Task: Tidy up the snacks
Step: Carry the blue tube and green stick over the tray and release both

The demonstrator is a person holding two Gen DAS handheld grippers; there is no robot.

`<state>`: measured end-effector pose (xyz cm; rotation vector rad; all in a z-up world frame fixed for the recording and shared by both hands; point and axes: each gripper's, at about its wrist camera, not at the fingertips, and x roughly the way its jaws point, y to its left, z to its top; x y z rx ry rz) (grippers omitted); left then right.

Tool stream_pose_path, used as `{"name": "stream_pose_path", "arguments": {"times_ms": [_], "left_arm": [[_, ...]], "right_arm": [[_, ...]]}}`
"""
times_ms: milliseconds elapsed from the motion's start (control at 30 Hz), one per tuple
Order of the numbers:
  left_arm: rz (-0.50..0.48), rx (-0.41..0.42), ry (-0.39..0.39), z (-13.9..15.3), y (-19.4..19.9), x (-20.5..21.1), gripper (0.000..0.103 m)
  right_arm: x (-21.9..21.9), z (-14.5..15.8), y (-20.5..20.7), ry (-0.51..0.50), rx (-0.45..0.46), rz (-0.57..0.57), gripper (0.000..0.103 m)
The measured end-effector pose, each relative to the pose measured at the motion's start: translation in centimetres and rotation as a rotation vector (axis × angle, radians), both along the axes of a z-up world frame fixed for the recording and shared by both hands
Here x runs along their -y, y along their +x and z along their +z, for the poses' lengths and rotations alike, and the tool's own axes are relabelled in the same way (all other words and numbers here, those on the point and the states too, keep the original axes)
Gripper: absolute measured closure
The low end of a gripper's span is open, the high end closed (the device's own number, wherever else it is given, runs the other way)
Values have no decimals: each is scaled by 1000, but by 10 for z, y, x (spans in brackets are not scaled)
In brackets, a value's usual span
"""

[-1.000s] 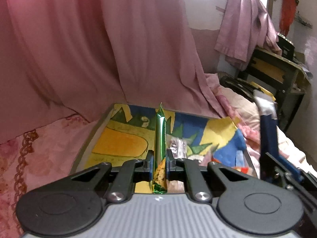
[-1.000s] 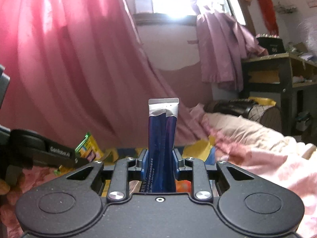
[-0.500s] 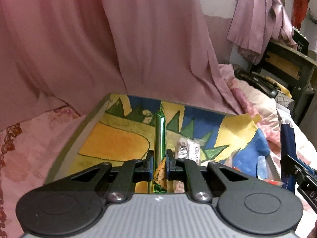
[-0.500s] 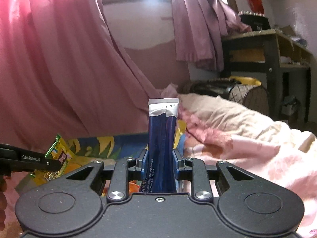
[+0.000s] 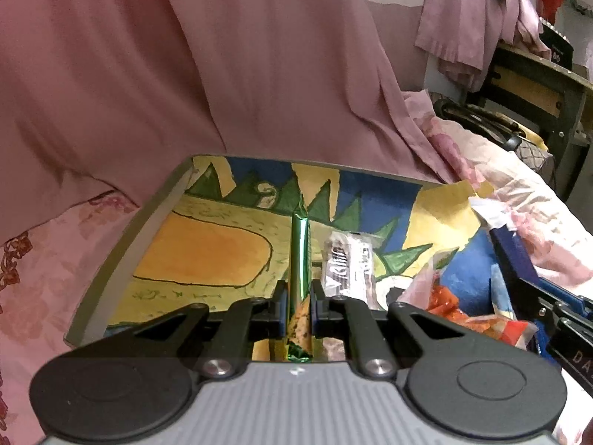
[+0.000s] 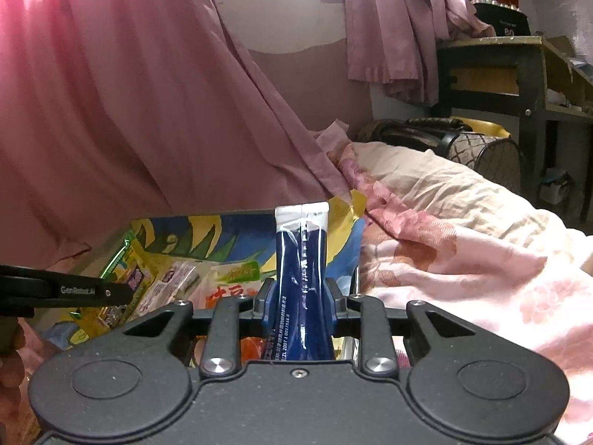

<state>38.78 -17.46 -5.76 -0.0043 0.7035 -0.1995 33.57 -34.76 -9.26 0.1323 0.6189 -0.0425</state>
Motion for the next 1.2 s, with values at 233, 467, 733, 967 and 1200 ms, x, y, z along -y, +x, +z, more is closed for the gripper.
{"name": "stream_pose_path", "arguments": {"times_ms": [233, 467, 733, 967, 1200], "left_arm": [[-21, 7, 14, 1, -2, 5, 90], [-23, 11, 17, 2, -4, 7, 86], [6, 40, 12, 11, -13, 3, 37], [61, 98, -11, 34, -30, -9, 10], [126, 165, -22, 59, -59, -26, 1]], "right_arm": [[1, -6, 2, 20, -41, -4, 73], [2, -8, 3, 28, -52, -8, 70], [4, -2, 1, 27, -33, -26, 49], [5, 17, -9, 19, 41, -48, 28], [5, 46, -37, 41, 143, -68, 9]]}}
